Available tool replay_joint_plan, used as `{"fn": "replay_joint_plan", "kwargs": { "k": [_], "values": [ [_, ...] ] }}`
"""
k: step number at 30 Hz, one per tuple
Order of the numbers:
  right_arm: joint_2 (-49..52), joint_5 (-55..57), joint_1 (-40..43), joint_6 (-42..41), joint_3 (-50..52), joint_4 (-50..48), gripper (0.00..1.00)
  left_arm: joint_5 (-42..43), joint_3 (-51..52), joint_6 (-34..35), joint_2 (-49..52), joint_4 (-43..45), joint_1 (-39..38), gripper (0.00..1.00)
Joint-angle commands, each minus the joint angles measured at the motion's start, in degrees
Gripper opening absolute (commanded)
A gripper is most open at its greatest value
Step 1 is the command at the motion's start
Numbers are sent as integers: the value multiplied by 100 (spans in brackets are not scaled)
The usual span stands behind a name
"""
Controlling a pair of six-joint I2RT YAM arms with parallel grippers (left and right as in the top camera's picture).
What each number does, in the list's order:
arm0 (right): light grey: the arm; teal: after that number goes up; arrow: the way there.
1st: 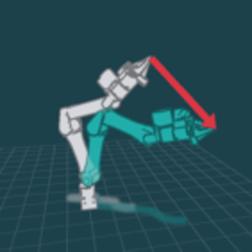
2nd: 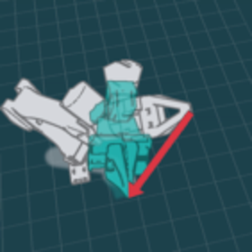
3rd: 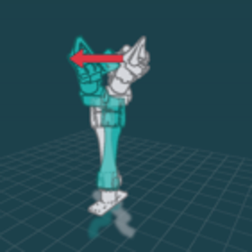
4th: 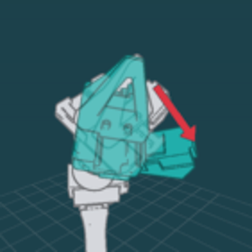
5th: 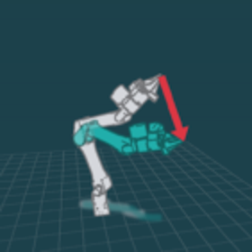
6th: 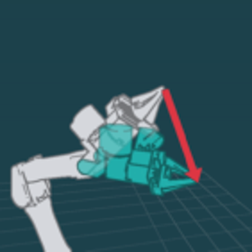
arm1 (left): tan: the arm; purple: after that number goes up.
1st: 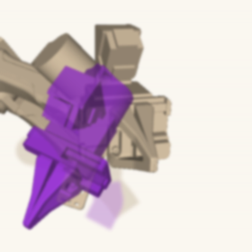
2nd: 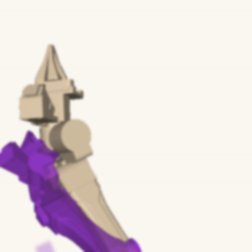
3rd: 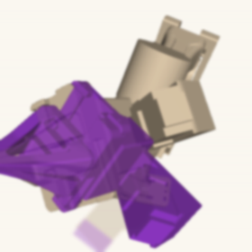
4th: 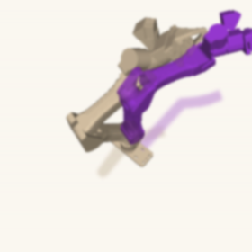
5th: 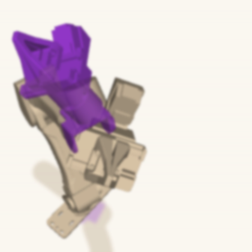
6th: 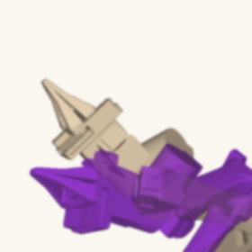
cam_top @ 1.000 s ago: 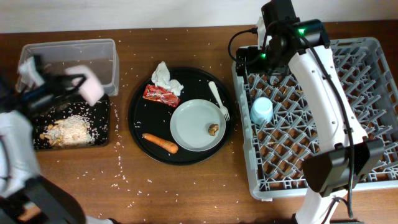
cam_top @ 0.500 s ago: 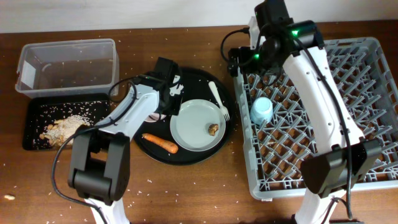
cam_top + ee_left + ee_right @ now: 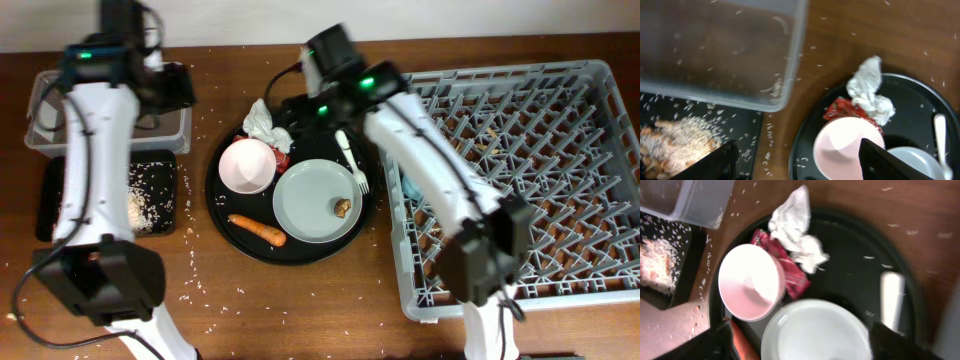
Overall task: Sort waste into correct bins and load items into the dishwasher rack
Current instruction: 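Grasp the pink bowl with the right gripper and lift it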
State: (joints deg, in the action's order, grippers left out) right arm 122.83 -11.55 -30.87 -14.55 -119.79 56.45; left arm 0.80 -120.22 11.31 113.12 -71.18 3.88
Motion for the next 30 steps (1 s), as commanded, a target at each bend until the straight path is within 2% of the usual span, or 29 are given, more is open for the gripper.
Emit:
{"fn": "replay_joint_plan", "kwargs": {
  "k": [1, 3, 6, 8, 9, 15, 20, 23, 26, 30],
  "values": [
    [498, -48, -444, -251, -9, -321, 77, 793, -72, 153, -39, -24, 710, 76],
    [850, 66, -625, -516, -9, -568, 68, 844, -72, 151, -39, -153, 1071, 76],
    [1174, 85, -667, -748, -9, -680, 54, 824, -72, 146, -39, -240, 1189, 76],
    [1338, 175, -667, -743, 0, -708, 50, 800, -72, 146, -39, -243, 1193, 77],
    [1366, 249, -667, -743, 0, -702, 40, 798, -72, 144, -39, -243, 1193, 77],
    [1615, 601, -667, -743, 0, -734, 30, 669, -72, 140, -39, -304, 1193, 77],
    [1611, 605, -634, -741, -50, -782, 4, 669, -72, 125, -39, -306, 1193, 76],
    [1200, 817, -459, -739, -273, -691, 4, 669, -72, 125, -39, -304, 1193, 77],
    [376, 2059, -105, -673, -765, 63, 4, 461, -72, 127, -39, -302, 1193, 77],
    [-726, 5023, 603, -675, -1078, 1394, 4, 367, -72, 125, -39, -297, 1193, 78]
  ]
}}
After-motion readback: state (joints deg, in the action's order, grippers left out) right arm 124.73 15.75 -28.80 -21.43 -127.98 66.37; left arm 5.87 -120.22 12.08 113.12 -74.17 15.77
